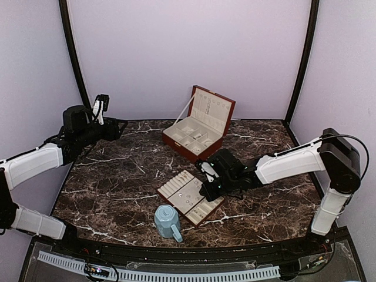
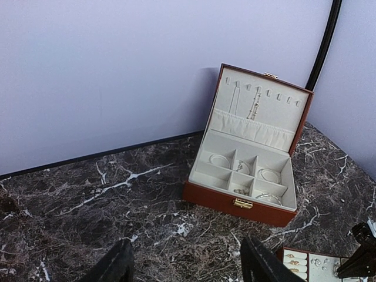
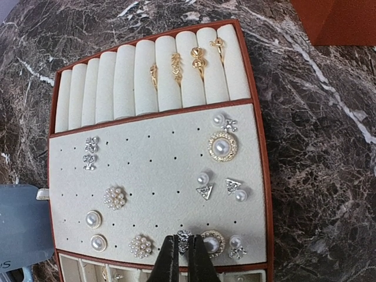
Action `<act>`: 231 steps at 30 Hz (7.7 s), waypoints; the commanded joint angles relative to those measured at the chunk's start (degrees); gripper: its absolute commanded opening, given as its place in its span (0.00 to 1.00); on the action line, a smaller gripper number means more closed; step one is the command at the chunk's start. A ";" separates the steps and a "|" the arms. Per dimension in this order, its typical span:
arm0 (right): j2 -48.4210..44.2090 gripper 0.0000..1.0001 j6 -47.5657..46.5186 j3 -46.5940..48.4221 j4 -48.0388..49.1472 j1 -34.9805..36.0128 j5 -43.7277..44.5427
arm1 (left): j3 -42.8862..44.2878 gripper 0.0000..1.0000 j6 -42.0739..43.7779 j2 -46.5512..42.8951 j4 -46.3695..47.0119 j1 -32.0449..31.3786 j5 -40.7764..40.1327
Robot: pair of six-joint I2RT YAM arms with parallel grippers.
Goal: Organize the mixed jewelry
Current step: Insert the earring into the earring holder, then adjust the earring on the earring holder, then pick up the earring from the center of the board.
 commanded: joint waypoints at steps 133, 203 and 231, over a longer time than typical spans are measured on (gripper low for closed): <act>-6.60 0.10 -1.61 -12.75 8.17 2.97 11.69 | -1.83 0.65 1.82 -2.34 2.73 0.29 1.75; -5.45 0.00 4.33 -5.28 -1.32 -1.06 3.70 | -1.81 0.65 1.92 -3.04 2.84 0.29 2.54; -12.36 0.22 4.88 0.14 -8.61 -1.85 8.45 | -1.98 0.66 2.42 -4.77 2.54 0.29 1.26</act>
